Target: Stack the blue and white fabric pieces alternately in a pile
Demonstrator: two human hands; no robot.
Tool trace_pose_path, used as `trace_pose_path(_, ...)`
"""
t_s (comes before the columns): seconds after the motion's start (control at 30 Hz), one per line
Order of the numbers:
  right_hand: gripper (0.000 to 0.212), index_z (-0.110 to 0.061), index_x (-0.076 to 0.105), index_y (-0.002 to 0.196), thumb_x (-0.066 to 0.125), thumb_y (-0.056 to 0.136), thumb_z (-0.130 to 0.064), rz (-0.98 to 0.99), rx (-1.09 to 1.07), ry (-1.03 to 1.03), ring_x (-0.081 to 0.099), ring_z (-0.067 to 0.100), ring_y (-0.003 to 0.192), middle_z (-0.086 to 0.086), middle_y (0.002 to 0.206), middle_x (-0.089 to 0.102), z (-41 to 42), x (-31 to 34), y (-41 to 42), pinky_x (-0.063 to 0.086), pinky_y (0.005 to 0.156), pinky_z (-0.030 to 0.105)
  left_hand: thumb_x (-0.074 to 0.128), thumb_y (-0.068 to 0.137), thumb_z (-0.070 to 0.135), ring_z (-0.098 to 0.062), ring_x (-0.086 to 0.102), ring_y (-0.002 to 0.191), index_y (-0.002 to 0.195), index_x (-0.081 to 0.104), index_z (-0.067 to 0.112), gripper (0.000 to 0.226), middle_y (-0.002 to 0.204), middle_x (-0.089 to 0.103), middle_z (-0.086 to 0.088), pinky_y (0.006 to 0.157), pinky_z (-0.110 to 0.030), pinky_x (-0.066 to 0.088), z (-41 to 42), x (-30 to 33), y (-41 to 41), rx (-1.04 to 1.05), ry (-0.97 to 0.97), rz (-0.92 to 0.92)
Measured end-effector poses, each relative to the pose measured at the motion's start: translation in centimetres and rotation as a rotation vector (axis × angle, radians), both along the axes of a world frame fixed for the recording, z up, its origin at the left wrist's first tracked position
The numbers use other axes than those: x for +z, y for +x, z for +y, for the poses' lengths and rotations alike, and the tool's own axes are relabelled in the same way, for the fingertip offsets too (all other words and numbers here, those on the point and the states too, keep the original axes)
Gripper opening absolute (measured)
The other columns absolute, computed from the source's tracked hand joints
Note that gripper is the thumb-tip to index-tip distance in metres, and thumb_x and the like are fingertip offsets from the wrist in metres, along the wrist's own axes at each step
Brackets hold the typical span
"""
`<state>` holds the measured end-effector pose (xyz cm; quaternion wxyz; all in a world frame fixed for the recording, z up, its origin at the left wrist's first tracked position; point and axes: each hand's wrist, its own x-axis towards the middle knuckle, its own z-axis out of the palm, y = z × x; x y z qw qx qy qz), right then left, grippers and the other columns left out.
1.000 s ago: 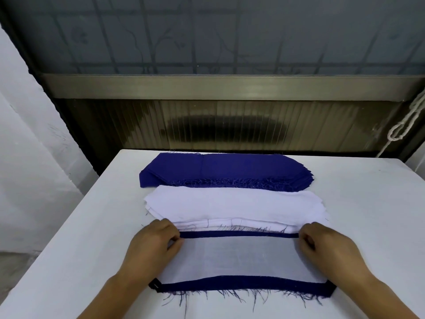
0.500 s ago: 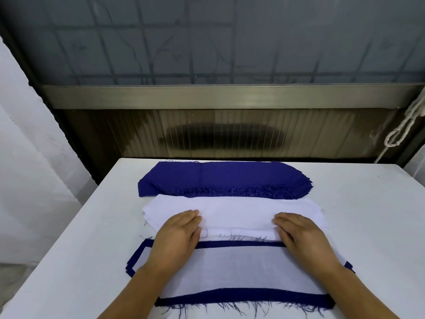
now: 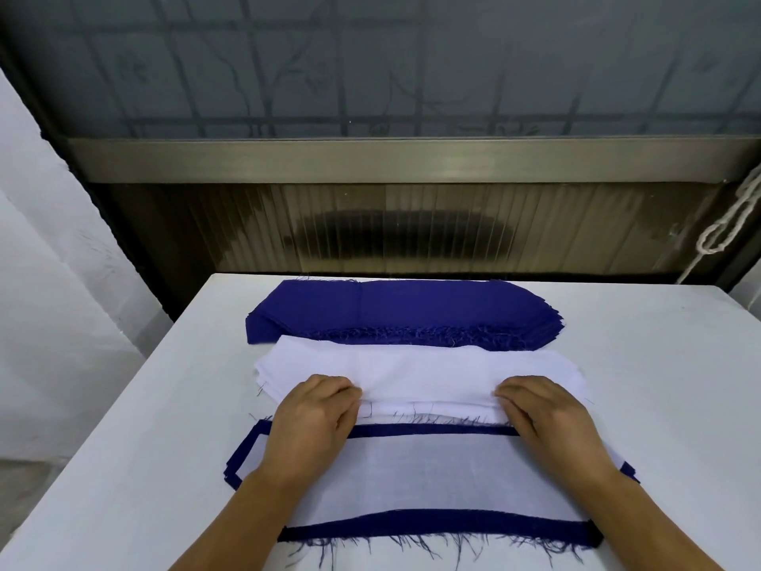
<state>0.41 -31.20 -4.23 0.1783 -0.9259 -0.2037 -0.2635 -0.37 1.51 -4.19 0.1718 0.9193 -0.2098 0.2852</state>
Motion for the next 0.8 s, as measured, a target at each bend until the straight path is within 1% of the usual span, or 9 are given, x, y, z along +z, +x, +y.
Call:
trace_pose_path(0.13,0.014,-0.008,0.076,0.085,0.063,0.083,-0.015,-0.032,-0.023,0.026,0.068,0.019,0.080,-0.002,0.088,0.072,0.2,0.0,0.2,0.053,0.075,0.026,0.070,0.081,0.007,-0.016,0.062,0.081,0.094,0.076,0.011,0.015,0.093,0.070,0.004,0.068,-0.029,0.055,0.1,-0.2,0.1,0.009,0.012,-0.030)
trace_pose_path(0.27,0.006,-0.008,0.073,0.079,0.068,0.082,-0.008,-0.084,-0.014,0.072,0.065,0.018,0.078,-0.002,0.085,0.070,0.4,0.2,0.5,0.046,0.075,0.022,0.067,0.080,0.007,-0.014,0.061,0.082,0.090,0.076,0.010,0.014,0.091,0.070,0.002,0.072,-0.025,0.052,0.0,-0.2,0.1,-0.004,-0.012,-0.098)
trace_pose_path(0.43,0.022,-0.009,0.067,0.077,0.080,0.068,0.007,-0.002,-0.002,0.121,0.061,0.017,0.077,-0.004,0.085,0.065,0.6,0.5,0.2,0.044,0.070,0.023,0.080,0.074,0.004,-0.010,0.058,0.082,0.087,0.074,0.012,0.017,0.088,0.068,0.005,0.071,-0.022,0.051,0.3,-0.5,0.1,0.014,-0.057,-0.024)
trace_pose_path(0.5,0.020,-0.013,0.067,0.079,0.079,0.073,0.002,0.073,0.011,0.156,0.059,0.011,0.079,-0.008,0.087,0.064,0.6,0.6,0.1,0.044,0.072,0.022,0.083,0.072,0.008,-0.008,0.058,0.081,0.087,0.073,0.013,0.019,0.087,0.067,0.007,0.071,-0.018,0.049,0.2,-0.4,0.0,0.020,-0.074,0.037)
trace_pose_path(0.57,0.014,-0.019,0.066,0.084,0.071,0.084,-0.006,0.177,0.022,0.237,0.057,0.006,0.084,-0.016,0.089,0.062,0.4,0.7,-0.1,0.045,0.073,0.020,0.079,0.078,0.016,-0.006,0.057,0.081,0.087,0.073,0.015,0.012,0.088,0.066,0.009,0.072,-0.017,0.049,0.1,-0.2,0.0,0.018,-0.095,0.064)
trace_pose_path(0.6,0.013,-0.023,0.065,0.087,0.066,0.089,-0.010,0.232,0.018,0.281,0.057,0.005,0.088,-0.019,0.091,0.061,0.3,0.7,-0.2,0.046,0.074,0.020,0.073,0.085,0.022,-0.005,0.057,0.082,0.088,0.072,0.016,0.008,0.088,0.066,0.010,0.072,-0.018,0.049,0.1,0.0,-0.1,0.018,-0.111,0.072)
trace_pose_path(0.67,0.015,-0.029,0.063,0.090,0.057,0.095,-0.017,0.320,0.007,0.338,0.057,0.004,0.092,-0.021,0.095,0.061,0.3,0.7,-0.2,0.047,0.076,0.020,0.053,0.094,0.032,-0.004,0.057,0.083,0.092,0.072,0.016,0.025,0.090,0.067,0.011,0.073,-0.021,0.051,0.0,0.3,-0.4,0.038,-0.149,0.114)
trace_pose_path(0.73,0.020,-0.035,0.060,0.089,0.053,0.098,-0.019,0.371,-0.006,0.373,0.057,0.002,0.090,-0.021,0.094,0.062,0.3,0.7,-0.1,0.044,0.076,0.014,0.048,0.095,0.031,-0.006,0.059,0.083,0.095,0.073,0.015,0.030,0.092,0.068,0.009,0.074,-0.023,0.053,-0.1,0.5,-0.5,0.051,-0.156,0.141)
trace_pose_path(0.8,0.023,-0.037,0.059,0.089,0.053,0.097,-0.018,0.398,-0.024,0.402,0.057,0.000,0.088,-0.021,0.092,0.063,0.3,0.8,0.0,0.041,0.072,0.009,0.059,0.092,0.018,-0.009,0.062,0.083,0.097,0.073,0.012,0.016,0.094,0.069,0.006,0.074,-0.024,0.054,-0.1,0.4,-0.4,0.065,-0.139,0.127)
